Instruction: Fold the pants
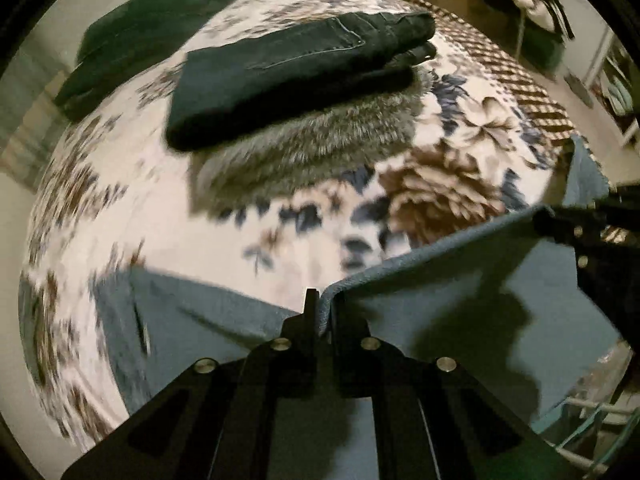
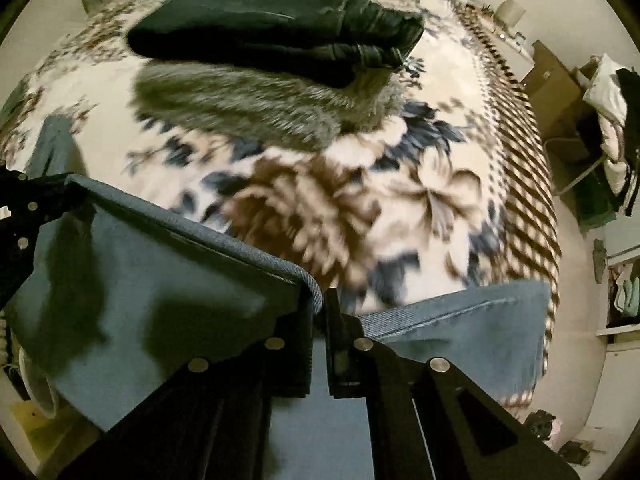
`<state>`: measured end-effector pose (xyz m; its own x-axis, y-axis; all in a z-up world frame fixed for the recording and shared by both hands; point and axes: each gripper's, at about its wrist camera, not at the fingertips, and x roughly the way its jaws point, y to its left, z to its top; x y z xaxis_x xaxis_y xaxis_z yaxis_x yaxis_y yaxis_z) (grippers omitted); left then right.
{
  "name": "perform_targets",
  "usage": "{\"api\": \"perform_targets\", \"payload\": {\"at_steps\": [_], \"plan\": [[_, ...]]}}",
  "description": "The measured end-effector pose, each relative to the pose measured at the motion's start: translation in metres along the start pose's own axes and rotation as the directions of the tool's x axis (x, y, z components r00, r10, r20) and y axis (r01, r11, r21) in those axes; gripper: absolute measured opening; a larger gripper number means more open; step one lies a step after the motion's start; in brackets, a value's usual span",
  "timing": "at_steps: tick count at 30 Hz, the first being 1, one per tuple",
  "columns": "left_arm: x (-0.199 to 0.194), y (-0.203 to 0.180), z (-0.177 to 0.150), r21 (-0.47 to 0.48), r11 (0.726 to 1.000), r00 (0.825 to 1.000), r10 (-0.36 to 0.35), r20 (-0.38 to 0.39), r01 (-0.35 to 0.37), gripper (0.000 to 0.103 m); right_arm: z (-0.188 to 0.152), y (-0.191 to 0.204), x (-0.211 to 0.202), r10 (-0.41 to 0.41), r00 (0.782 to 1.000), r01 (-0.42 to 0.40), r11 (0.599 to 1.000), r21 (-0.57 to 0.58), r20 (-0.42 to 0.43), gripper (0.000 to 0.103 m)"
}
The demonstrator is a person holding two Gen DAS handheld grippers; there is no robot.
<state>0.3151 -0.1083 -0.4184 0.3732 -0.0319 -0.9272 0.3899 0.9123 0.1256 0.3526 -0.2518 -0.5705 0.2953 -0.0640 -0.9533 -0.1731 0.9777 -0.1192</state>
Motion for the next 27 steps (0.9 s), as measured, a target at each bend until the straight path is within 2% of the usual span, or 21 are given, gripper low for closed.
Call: {"api": "perform_targets", "payload": {"at_steps": [4,10,15,16,18,19,21,22,23,24,25,26,27], "plan": [[-0.015,-0.016,-0.071,-0.08,0.997,0.999,-0.006,-0.034,0.003,0.003,-0.06,0.028,-0.023,0.015,1.0,-0.015,1.0,0.002,-0.012,0.005],[-0.005,-0.041,-0.154,-0.16,0.987,0.99,-0.013,-0.144,-0.01,0.003,-0.143,0.051,-0.005,0.058,0.993,-0.056,0.998,0.018,-0.102,0.005],[0.034,-0.058,-0.195,-0.199,0.98,0.97,-0.024,-0.243,-0.025,0.004,-0.173,0.057,0.02,0.047,0.987,-0.042,0.998,0.038,-0.153,0.006],[0.043,-0.061,-0.201,-0.198,0.979,0.964,-0.016,-0.266,-0.039,0.008,-0.178,0.057,0.026,0.05,0.984,-0.042,0.998,0.053,-0.172,0.008],[0.052,-0.062,-0.209,-0.222,0.974,0.953,-0.037,-0.302,-0.032,0.008,-0.183,0.056,0.034,0.069,0.974,-0.054,0.996,0.075,-0.215,0.012],[0.051,-0.06,-0.21,-0.252,0.967,0.952,-0.052,-0.302,-0.027,0.011,-0.185,0.054,0.034,0.083,0.971,-0.065,0.994,0.087,-0.226,0.018],[0.043,-0.051,-0.214,-0.339,0.941,0.948,-0.11,-0.3,0.002,0.017,-0.19,0.045,0.026,0.135,0.963,-0.106,0.985,0.134,-0.235,0.039],[0.037,-0.048,-0.214,-0.366,0.931,0.947,-0.124,-0.296,0.008,0.027,-0.192,0.038,0.019,0.173,0.957,-0.134,0.976,0.173,-0.231,0.068],[0.031,-0.044,-0.213,-0.386,0.922,0.949,-0.133,-0.286,0.013,0.04,-0.193,0.03,0.012,0.204,0.953,-0.157,0.965,0.211,-0.224,0.087],[0.023,-0.041,-0.21,-0.405,0.914,0.95,-0.139,-0.279,0.015,0.048,-0.194,0.017,0.0,0.239,0.949,-0.18,0.946,0.271,-0.204,0.087],[0.018,-0.038,-0.207,-0.415,0.91,0.952,-0.135,-0.275,0.009,0.062,-0.194,0.006,-0.008,0.247,0.95,-0.181,0.934,0.308,-0.191,0.087],[0.014,-0.035,-0.201,-0.423,0.906,0.957,-0.117,-0.267,-0.007,0.068,-0.193,-0.008,-0.016,0.249,0.953,-0.176,0.918,0.354,-0.172,0.087],[0.008,-0.032,-0.192,-0.433,0.901,0.966,-0.09,-0.244,-0.025,0.068,-0.19,-0.021,-0.023,0.247,0.957,-0.169,0.904,0.393,-0.154,0.087]]}}
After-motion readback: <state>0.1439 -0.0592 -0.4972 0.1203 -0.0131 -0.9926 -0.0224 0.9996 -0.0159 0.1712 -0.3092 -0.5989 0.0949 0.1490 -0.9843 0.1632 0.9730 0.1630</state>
